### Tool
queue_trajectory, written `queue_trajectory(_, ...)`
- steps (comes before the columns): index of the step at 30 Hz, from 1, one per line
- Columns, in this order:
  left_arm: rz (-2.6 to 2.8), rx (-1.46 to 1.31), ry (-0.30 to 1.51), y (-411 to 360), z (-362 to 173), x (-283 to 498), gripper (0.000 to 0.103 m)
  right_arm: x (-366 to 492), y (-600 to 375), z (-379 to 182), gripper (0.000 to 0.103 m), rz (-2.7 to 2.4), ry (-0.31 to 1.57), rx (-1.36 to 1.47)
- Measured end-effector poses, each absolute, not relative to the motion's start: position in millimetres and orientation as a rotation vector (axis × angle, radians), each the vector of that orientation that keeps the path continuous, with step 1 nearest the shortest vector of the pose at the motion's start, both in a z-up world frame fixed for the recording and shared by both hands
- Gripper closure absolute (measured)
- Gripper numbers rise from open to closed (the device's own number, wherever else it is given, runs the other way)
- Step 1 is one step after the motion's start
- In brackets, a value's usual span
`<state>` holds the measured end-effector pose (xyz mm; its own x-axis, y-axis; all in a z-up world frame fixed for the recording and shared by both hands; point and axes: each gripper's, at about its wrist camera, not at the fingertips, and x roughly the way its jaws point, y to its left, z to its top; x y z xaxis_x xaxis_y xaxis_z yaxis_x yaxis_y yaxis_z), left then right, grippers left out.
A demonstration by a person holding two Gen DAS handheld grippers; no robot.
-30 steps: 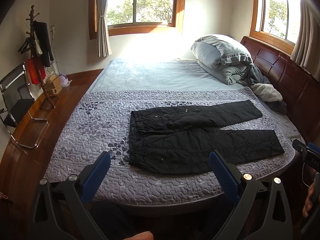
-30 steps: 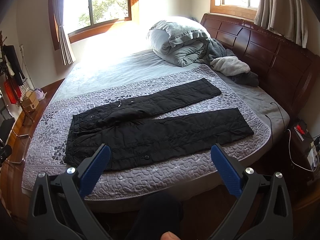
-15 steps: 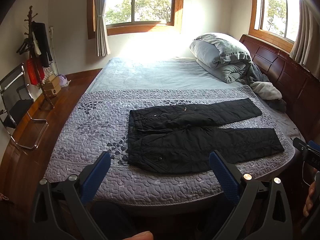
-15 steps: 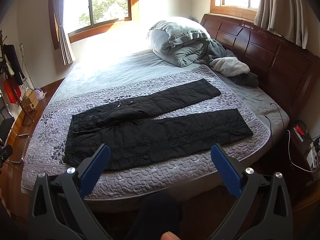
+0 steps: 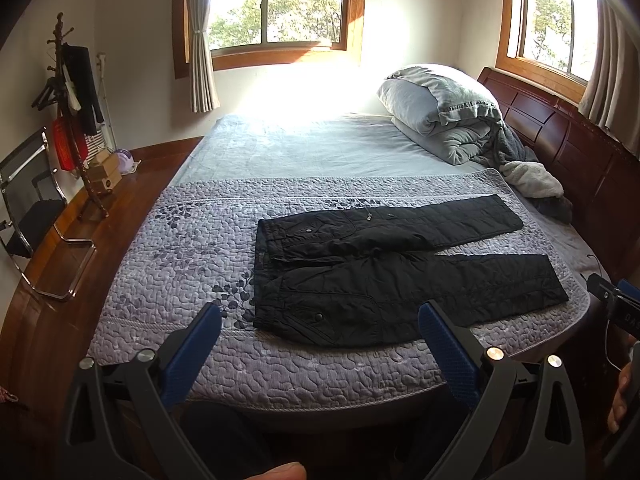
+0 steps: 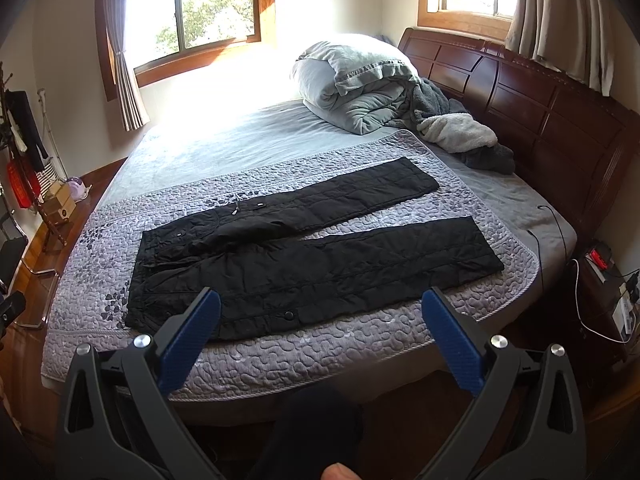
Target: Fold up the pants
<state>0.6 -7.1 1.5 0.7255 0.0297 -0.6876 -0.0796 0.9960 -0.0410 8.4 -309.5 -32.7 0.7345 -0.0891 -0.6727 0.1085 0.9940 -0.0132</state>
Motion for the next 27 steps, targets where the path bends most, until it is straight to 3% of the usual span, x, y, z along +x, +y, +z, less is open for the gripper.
queue_trajectory(27, 0.010, -0.089, 0.775, -1, -12, 12, 0.004, 17, -310, -41, 0.002, -0.096, 0.733, 0.010)
